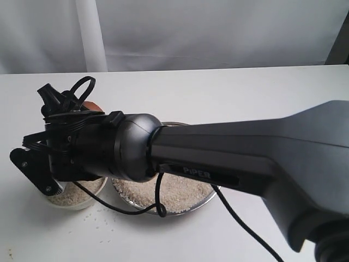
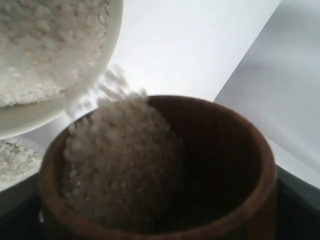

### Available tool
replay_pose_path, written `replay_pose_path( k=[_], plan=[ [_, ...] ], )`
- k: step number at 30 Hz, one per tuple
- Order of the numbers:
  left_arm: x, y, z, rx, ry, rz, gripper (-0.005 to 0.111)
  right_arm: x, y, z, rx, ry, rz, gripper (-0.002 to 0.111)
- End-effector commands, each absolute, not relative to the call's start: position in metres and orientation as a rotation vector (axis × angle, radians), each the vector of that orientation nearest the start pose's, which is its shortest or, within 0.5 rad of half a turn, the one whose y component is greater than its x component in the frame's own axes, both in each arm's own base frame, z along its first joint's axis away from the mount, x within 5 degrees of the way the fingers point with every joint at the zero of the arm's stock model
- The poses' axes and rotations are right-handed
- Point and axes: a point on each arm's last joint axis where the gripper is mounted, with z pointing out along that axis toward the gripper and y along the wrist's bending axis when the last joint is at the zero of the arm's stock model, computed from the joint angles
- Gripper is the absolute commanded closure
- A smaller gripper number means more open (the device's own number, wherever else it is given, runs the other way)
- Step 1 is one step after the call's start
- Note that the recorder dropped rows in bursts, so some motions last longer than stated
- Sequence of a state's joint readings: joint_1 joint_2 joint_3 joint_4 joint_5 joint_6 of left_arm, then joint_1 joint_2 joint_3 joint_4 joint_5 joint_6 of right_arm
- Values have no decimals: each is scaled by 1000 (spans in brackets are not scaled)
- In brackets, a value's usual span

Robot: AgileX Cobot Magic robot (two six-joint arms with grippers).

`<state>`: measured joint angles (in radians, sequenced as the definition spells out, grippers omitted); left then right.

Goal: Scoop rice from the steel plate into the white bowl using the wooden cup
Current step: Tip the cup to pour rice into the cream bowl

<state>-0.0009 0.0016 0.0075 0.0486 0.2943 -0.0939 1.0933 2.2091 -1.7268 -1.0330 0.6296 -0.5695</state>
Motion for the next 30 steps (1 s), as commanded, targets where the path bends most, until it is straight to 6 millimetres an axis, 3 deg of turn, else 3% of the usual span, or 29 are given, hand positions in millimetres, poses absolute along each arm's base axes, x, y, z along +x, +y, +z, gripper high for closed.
replay_pose_path(
  k=[1,30],
  plan=[
    [55,1,187,-53,1767,-32,107,269,423,202,-2151,825,-845,108],
    [55,1,187,-53,1767,-32,107,270,424,206,-2202,641,-950,108]
  ],
)
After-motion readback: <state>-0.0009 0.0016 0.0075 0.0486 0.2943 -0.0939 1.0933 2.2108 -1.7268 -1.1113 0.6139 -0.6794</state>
